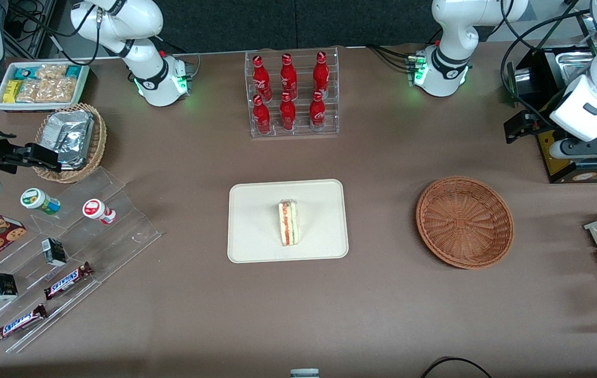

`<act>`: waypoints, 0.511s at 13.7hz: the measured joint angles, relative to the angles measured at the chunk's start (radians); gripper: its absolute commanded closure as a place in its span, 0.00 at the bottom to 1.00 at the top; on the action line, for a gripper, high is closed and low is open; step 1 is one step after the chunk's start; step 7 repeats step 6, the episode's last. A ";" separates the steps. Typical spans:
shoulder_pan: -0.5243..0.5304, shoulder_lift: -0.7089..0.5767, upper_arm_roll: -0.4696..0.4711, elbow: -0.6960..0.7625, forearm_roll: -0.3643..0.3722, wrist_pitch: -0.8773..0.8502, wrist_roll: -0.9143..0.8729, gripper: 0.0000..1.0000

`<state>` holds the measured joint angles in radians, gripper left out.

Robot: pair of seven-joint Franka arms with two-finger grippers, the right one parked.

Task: Place sandwich from basket to tray

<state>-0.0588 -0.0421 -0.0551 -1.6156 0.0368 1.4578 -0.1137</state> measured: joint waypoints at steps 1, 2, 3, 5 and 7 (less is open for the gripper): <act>0.000 0.000 0.000 0.010 0.000 0.000 0.000 0.00; 0.000 0.000 0.000 0.020 0.000 0.000 0.001 0.00; 0.000 0.000 0.000 0.028 0.000 0.000 0.001 0.00; -0.001 0.000 0.000 0.032 -0.001 0.000 0.001 0.00; -0.001 0.000 0.000 0.034 -0.001 0.000 0.001 0.00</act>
